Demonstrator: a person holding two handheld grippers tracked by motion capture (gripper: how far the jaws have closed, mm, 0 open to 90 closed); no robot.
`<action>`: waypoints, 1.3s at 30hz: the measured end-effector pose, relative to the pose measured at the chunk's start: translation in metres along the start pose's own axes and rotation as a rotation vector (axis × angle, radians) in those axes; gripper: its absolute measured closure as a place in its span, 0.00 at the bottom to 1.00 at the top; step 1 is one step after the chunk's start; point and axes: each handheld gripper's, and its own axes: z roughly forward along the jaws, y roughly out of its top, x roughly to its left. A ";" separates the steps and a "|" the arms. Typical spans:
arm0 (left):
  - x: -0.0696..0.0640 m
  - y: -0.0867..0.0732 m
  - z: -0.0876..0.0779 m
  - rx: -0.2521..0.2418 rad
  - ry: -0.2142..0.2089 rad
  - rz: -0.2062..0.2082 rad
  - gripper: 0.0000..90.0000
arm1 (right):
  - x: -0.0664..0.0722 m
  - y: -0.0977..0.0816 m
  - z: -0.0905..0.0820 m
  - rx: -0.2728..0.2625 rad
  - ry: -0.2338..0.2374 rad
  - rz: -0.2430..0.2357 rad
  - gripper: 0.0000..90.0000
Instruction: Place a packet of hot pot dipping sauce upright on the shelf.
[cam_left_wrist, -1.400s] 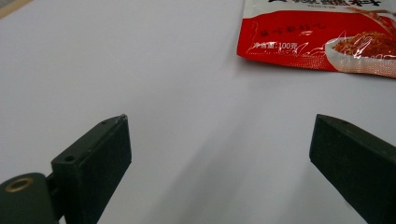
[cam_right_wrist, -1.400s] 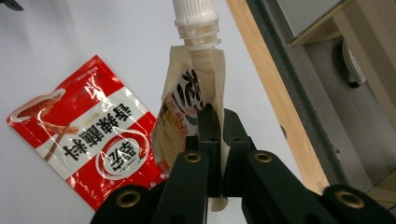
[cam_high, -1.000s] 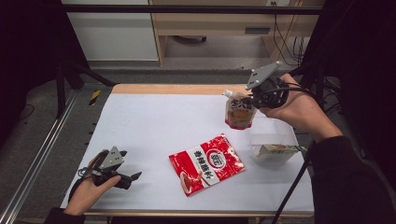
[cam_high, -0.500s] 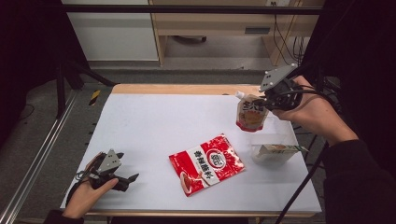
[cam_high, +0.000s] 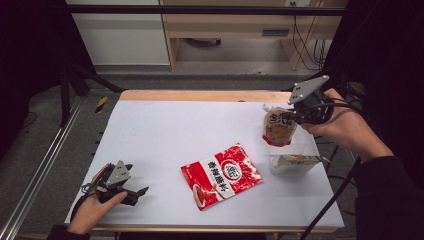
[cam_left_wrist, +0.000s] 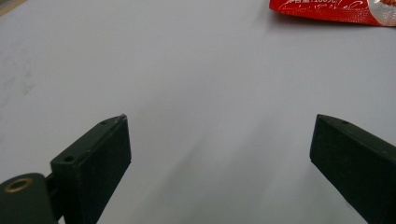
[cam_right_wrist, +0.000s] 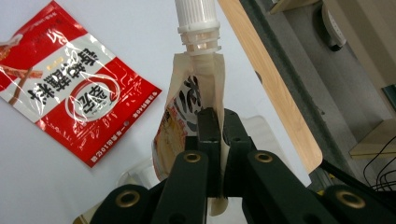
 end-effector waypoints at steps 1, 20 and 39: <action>0.000 0.000 0.000 0.002 -0.001 0.001 0.06 | 0.000 -0.002 0.002 0.002 0.003 0.001 0.99; -0.003 0.000 0.003 0.023 -0.001 0.021 0.06 | -0.005 -0.034 0.029 0.036 0.033 0.050 0.99; -0.003 0.000 0.003 0.039 -0.007 0.040 0.06 | -0.007 -0.049 0.040 0.048 0.039 0.079 0.99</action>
